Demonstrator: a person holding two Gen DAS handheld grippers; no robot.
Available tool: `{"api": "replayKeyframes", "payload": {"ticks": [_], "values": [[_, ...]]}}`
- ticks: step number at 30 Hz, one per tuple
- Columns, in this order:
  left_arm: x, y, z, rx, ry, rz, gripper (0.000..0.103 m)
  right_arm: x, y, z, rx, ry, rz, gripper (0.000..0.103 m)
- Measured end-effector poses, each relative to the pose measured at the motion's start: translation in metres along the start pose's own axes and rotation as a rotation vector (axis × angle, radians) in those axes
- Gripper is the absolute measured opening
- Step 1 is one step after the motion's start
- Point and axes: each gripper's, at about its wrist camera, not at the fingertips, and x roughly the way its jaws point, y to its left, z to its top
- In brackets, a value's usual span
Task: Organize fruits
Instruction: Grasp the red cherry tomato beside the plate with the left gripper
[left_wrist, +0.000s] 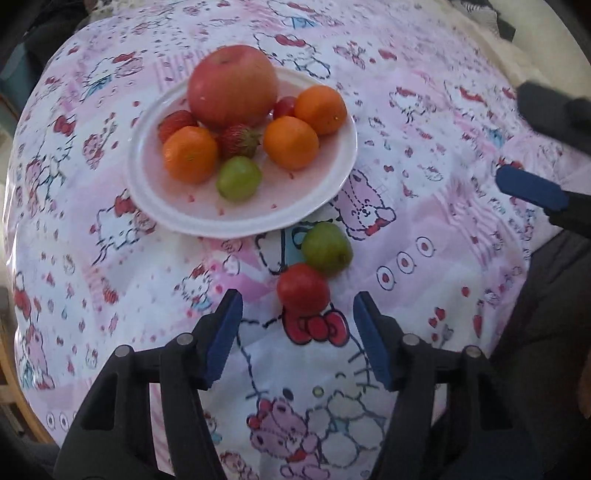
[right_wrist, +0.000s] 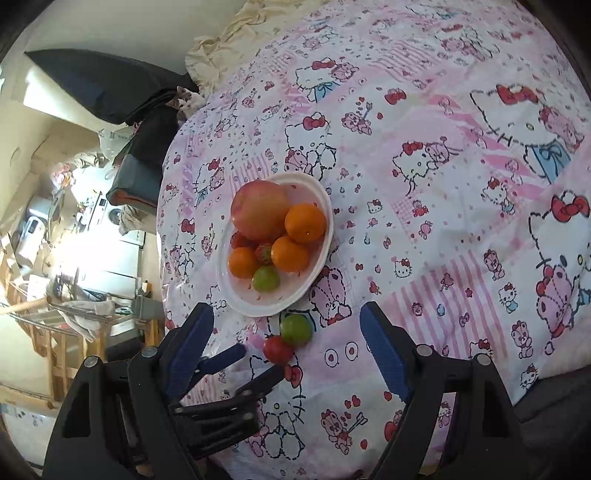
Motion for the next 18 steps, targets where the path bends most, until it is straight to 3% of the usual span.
{"api": "replayKeyframes", "payload": {"ticks": [6, 11, 18], "values": [[0.014, -0.008, 0.006, 0.023, 0.024, 0.003, 0.046, 0.002, -0.012, 0.003, 0.08, 0.017, 0.038, 0.084], [0.017, -0.011, 0.005, 0.055, 0.041, 0.04, 0.032, 0.003, -0.01, 0.004, 0.076, 0.025, 0.04, 0.084], [0.002, -0.008, 0.002, 0.051, 0.017, 0.024, 0.028, 0.004, -0.01, 0.003, 0.073, 0.031, 0.032, 0.084]]}}
